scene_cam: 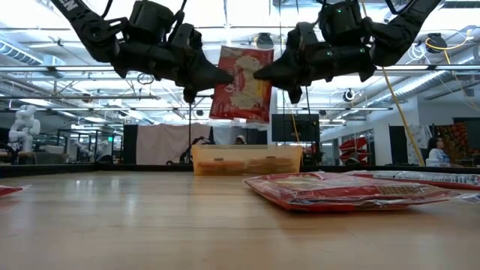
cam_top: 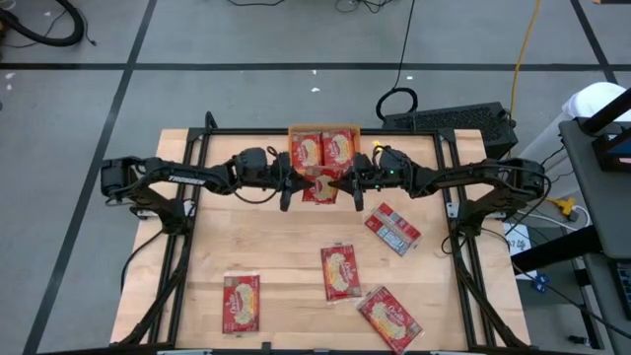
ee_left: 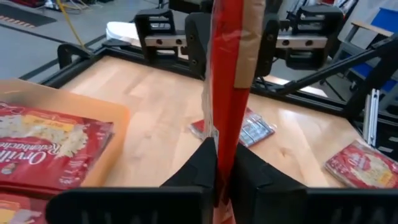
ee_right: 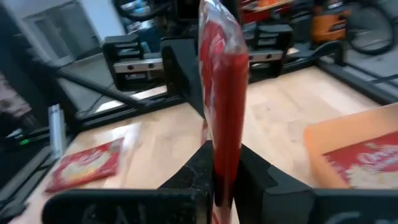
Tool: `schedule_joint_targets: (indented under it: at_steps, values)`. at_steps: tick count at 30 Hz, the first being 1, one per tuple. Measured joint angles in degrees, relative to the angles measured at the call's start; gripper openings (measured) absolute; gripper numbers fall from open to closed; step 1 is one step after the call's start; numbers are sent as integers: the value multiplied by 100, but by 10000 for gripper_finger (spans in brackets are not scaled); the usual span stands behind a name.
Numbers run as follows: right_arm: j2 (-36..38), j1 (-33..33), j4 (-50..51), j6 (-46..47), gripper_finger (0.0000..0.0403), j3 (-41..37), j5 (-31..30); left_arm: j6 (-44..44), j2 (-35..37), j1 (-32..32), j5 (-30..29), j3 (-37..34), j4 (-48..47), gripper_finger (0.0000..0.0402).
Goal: Sort popcorn bags into baskets
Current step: Put the popcorn pack into the orange bin
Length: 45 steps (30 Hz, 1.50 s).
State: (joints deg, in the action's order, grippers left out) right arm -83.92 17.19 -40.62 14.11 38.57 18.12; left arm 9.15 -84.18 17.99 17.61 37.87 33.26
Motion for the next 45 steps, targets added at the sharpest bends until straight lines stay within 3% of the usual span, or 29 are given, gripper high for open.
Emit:
schedule_joint_targets:
  at_steps: [4, 9, 16, 20, 26, 34, 41, 45]
  values:
    - [0, 3, -84, -68, 49, 0, -492, -6, 91, 368, 344, -4, -52, 35]
    - [7, 8, -39, -313, 77, 4, -986, -102, 197, 1006, 821, -7, -56, 14]
    - [9, 0, 409, -496, 96, 4, -1348, -98, 189, 1948, 688, -4, 53, 38]
    - [8, -3, 445, -581, 94, 4, -1362, -19, 7, 2236, 659, -4, 310, 25]
    - [7, -16, 444, -582, 94, 4, -1353, 348, -473, 2217, 482, -4, 681, 15]
    - [4, -152, 446, -581, 93, 4, -1359, 481, -1100, 2006, 211, -2, 1062, 41]
    - [2, -197, 397, -450, 93, 4, -1365, 327, -1305, 1897, -130, -2, 1096, 17]
    - [0, -194, 374, -433, 93, 2, -1384, 353, -1305, 1842, -488, -2, 1092, 35]
